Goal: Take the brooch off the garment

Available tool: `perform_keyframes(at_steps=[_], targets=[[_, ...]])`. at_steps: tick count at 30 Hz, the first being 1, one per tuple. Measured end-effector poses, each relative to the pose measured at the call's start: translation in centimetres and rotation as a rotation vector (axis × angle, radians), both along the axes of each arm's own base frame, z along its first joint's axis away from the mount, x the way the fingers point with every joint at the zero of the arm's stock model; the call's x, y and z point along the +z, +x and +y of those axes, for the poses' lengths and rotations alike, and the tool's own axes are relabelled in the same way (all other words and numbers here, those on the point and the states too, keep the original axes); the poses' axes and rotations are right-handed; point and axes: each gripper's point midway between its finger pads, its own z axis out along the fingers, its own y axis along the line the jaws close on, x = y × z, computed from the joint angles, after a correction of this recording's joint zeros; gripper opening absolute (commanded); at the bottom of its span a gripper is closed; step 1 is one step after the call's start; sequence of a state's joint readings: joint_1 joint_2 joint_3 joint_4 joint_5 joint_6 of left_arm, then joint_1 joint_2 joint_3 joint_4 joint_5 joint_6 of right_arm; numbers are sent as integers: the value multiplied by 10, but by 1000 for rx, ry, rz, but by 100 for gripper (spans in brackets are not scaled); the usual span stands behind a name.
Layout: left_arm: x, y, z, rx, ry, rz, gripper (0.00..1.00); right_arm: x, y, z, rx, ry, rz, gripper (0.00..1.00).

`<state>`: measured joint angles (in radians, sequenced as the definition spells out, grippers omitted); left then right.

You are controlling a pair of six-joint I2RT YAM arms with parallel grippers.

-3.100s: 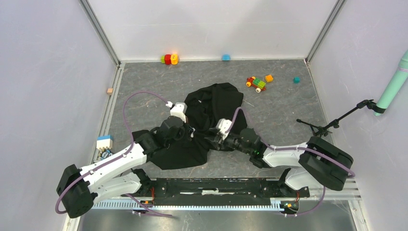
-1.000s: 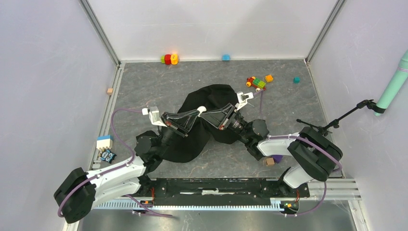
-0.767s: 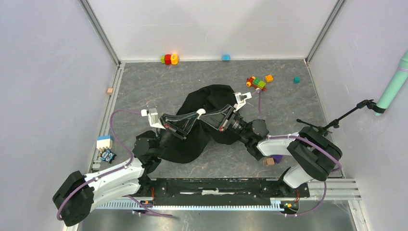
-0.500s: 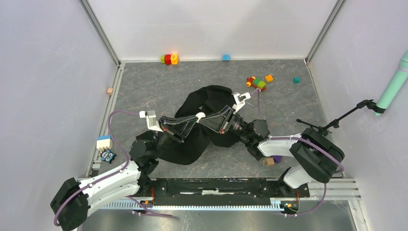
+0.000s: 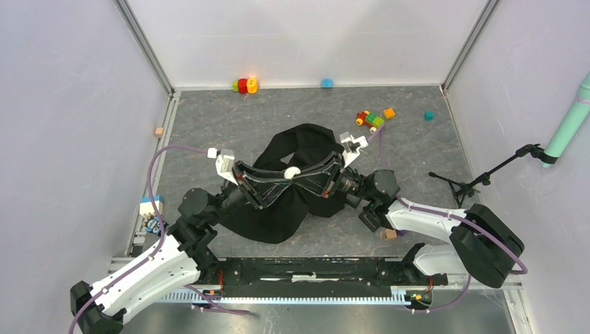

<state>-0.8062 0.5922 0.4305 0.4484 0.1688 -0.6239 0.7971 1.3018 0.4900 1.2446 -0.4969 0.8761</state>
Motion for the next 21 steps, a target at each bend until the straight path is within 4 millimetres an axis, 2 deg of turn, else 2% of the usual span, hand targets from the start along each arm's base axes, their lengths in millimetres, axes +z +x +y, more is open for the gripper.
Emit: perform_keyframes(at_steps=[4,7,9,11,12,14,15,18,21], targets=[[-13,2,-3,-31,73,49,42,-11,-1,2,5,-60,-19,0],[-26,8,-5,-44,108,86,33,-20,1,2,2,-96,-9,0],[-32,11,-6,-51,119,108,23,-25,2,2,2,-116,-4,0],[-37,14,-7,-56,131,128,8,-28,2,3,6,-128,1,1],[-39,15,-6,-55,135,135,3,-29,2,3,8,-132,1,10],[-40,16,-5,-56,139,139,2,-30,2,2,12,-136,3,22],[-41,16,-5,-57,140,140,2,-31,1,2,14,-137,5,25],[-38,14,-4,-59,132,134,2,-28,-2,2,28,-126,11,26],[-34,11,-2,-58,104,120,2,-23,-6,2,52,-98,24,21]])
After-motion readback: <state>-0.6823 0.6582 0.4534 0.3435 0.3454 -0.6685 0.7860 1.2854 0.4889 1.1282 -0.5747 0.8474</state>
